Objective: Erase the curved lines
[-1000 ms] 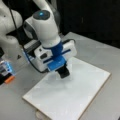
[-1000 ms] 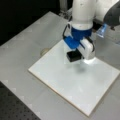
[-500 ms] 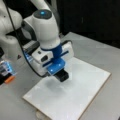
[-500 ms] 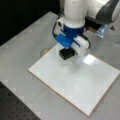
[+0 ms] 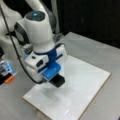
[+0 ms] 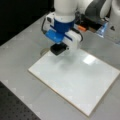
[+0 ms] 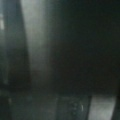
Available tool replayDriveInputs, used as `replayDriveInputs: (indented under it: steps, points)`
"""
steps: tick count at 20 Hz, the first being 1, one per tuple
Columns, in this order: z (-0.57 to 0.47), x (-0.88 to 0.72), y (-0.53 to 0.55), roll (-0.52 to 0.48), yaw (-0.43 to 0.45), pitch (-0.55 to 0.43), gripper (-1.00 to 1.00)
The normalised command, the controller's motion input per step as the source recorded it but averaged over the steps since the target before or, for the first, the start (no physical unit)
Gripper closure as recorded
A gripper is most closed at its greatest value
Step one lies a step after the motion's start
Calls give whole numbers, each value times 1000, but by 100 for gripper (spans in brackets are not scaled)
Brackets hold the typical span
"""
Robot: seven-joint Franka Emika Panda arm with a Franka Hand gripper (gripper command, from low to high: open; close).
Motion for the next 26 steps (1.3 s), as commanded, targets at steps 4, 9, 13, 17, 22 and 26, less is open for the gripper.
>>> replayDriveInputs:
  steps: [4,9,13,17,22,26]
  points:
    - [150,365,-348,2,285,332,100]
    - [146,377,-305,25,214,319,100]
    - [96,399,-329,50,183,290,100]
    - [77,391,-338,77,160,271,100]
    - [72,356,-306,95,90,244,100]
    - [8,321,-318,122,32,233,100]
